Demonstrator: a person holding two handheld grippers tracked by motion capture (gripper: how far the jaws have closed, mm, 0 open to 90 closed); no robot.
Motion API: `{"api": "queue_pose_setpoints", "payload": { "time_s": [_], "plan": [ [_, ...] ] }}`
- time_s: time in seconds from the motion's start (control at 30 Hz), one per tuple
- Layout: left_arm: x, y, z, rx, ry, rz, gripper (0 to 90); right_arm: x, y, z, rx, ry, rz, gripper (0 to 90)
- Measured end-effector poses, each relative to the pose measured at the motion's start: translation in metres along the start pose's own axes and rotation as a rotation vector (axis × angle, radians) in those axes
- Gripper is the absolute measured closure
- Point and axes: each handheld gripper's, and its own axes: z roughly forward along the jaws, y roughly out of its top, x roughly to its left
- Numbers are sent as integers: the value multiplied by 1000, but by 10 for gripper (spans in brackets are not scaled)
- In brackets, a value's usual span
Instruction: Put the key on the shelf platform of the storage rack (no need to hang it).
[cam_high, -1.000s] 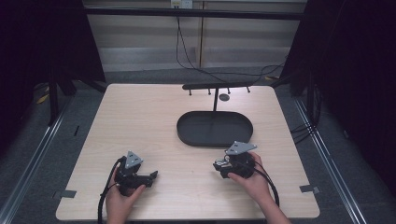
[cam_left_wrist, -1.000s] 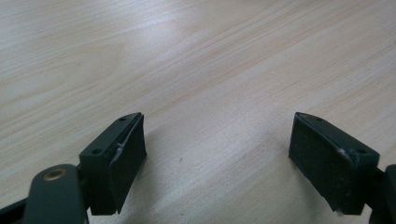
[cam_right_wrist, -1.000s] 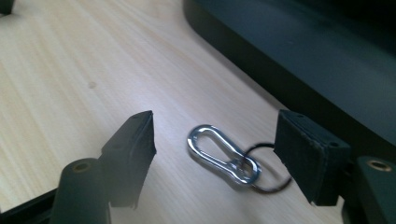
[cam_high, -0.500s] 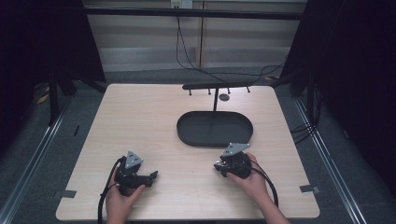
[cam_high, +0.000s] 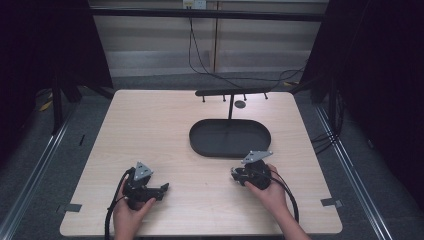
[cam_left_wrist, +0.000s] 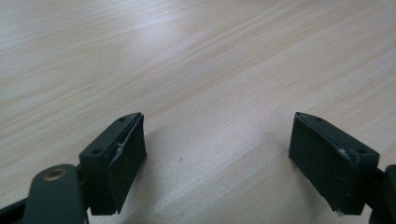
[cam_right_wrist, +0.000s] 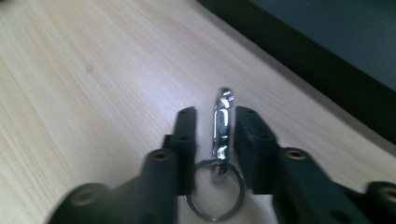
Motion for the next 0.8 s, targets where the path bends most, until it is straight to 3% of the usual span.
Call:
{"api": "queue_pose_setpoints", "payload": {
  "time_s": [0.03,0.17,0.23,0.43,0.8],
  "plan": [
    [0,0,0,1,-1,0,184,1,-1,0,12,-10,-16,689],
    [0,0,0,1,-1,0,185,0,-4,0,-9,1,-3,746],
    [0,0,0,0,0,0,184,-1,-4,0,-9,3,20,846],
    [0,0,0,0,0,0,184,-2,-3,-1,-8,-31,27,859],
    [0,0,0,1,-1,0,184,-14,5,-20,-84,-23,86,860]
  ]
}}
